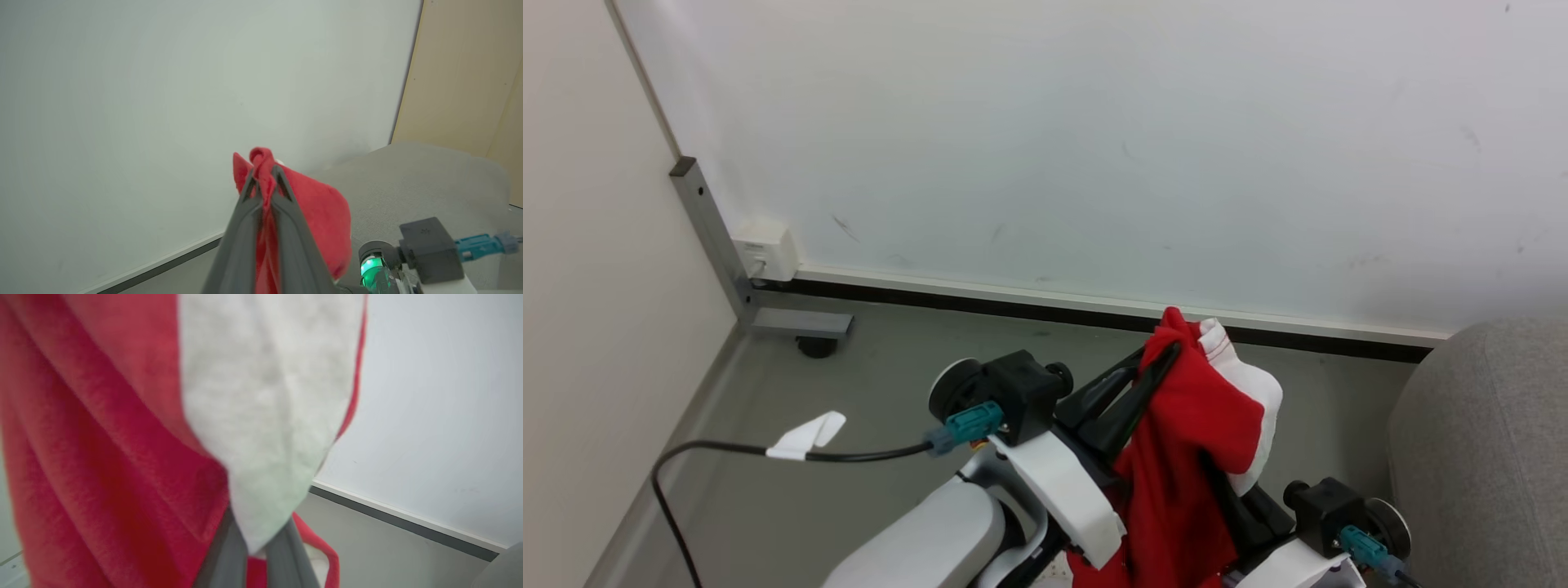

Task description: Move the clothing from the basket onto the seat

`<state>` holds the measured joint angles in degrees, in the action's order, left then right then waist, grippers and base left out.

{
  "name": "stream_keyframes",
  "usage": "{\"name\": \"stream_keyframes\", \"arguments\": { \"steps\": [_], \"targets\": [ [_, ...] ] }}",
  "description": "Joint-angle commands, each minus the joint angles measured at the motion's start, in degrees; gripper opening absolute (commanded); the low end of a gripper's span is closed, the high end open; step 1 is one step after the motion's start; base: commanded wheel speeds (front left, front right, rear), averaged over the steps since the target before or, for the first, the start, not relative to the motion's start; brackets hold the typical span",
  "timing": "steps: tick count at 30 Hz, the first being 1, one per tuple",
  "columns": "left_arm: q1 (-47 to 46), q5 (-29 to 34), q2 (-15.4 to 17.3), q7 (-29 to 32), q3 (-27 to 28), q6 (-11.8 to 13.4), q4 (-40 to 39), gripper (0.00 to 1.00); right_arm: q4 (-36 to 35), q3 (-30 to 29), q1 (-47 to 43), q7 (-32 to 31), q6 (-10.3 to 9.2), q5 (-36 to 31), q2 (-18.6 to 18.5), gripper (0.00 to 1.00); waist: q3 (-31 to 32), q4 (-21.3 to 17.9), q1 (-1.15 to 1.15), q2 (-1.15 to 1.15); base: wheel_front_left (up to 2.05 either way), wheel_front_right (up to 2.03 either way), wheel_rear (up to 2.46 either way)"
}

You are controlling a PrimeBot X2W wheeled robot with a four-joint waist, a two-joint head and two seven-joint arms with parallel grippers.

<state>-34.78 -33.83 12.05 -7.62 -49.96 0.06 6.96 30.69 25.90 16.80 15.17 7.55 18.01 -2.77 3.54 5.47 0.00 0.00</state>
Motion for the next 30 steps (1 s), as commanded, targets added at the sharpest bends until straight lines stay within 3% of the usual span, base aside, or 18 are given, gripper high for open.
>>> {"name": "stream_keyframes", "arguments": {
  "steps": [1,10,11,12,13,14,30],
  "targets": [
    [0.8,-0.6,0.5,0.0,0.3,0.2,0.1,0.00,-0.4,-0.1,-0.8,0.0,-0.12,0.6,-0.2,0.00,0.0,-0.2,0.00,0.00,0.00,0.00,0.00],
    [2.1,-1.1,1.1,-0.3,-0.1,0.8,1.4,0.00,-4.8,-5.0,-3.0,0.0,-0.12,0.3,-0.2,0.00,-0.2,-2.9,0.00,0.00,0.00,0.00,0.00],
    [2.3,-1.1,1.1,-0.4,-0.2,0.8,1.6,0.10,-5.3,-5.8,-3.1,0.0,-0.12,-0.3,-0.2,0.00,-0.3,-3.4,0.00,0.00,0.00,0.00,0.00],
    [2.5,-1.1,1.1,-0.6,-0.4,0.8,1.7,0.41,-5.8,-6.6,-3.2,0.0,-0.12,-0.7,-0.3,0.00,-0.4,-4.0,0.00,0.00,0.00,0.00,0.00],
    [2.8,-1.2,1.1,-0.7,-0.5,0.6,1.8,0.92,-6.4,-7.4,-3.3,0.0,-0.12,-1.2,-0.4,0.00,-0.5,-4.6,0.00,0.00,0.00,0.00,0.00],
    [3.0,-1.1,1.1,-0.6,-1.0,0.4,2.0,1.00,-7.1,-8.3,-3.4,0.0,-0.12,-1.5,-0.5,0.00,-0.6,-5.2,0.00,0.00,0.00,0.00,0.00],
    [4.7,0.4,2.0,-4.3,-2.1,0.0,3.5,1.00,-13.7,-16.6,-1.7,0.0,-0.12,-3.3,-3.7,0.00,-2.6,-20.8,0.00,0.00,0.00,0.00,0.00]
  ]
}}
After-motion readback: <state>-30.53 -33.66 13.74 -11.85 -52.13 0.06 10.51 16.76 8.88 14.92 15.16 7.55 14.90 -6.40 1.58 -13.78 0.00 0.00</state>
